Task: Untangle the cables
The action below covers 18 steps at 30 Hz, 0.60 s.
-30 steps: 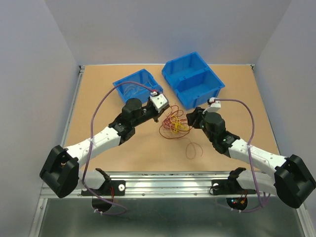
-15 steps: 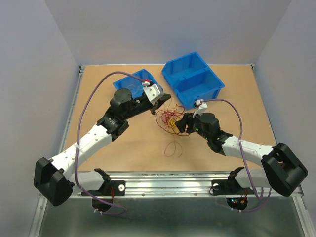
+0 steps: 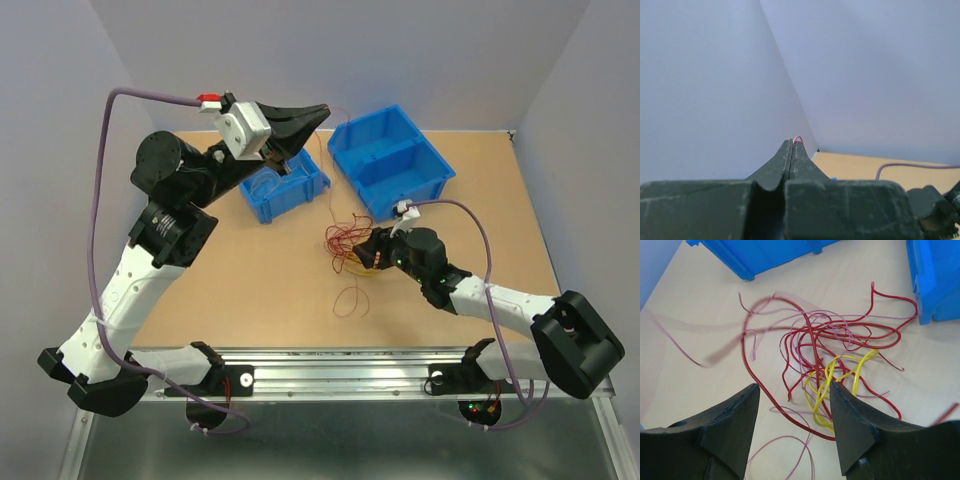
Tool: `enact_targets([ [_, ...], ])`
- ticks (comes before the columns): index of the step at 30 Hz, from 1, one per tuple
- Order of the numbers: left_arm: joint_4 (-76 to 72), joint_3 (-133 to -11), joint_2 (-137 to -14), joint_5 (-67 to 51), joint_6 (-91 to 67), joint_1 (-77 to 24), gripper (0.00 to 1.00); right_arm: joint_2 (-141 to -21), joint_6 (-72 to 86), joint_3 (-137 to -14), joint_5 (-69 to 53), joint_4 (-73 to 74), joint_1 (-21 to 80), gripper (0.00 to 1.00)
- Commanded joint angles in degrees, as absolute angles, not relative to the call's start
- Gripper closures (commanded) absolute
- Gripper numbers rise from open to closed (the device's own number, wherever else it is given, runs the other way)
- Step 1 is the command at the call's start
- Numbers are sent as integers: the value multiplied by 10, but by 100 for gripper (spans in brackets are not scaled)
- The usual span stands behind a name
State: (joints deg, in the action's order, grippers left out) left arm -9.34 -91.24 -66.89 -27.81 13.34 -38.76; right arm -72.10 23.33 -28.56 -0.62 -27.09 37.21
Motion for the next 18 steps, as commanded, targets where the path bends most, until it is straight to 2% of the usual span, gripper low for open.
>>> enact_targets([
  [1,-70,-966,-686,-263,111,-387,100,-696,226,-298,-3,-294,375,36],
  [6,-71,-982,-694,-274,82,-387,100,-672,218,-287,-4,-304,375,36],
  [9,-90,-941,-686,-288,77,-387,100,-660,215,-279,-3,-309,375,35],
  [18,-200,-726,-640,-295,119,-387,100,-601,223,-246,89,-316,374,32],
])
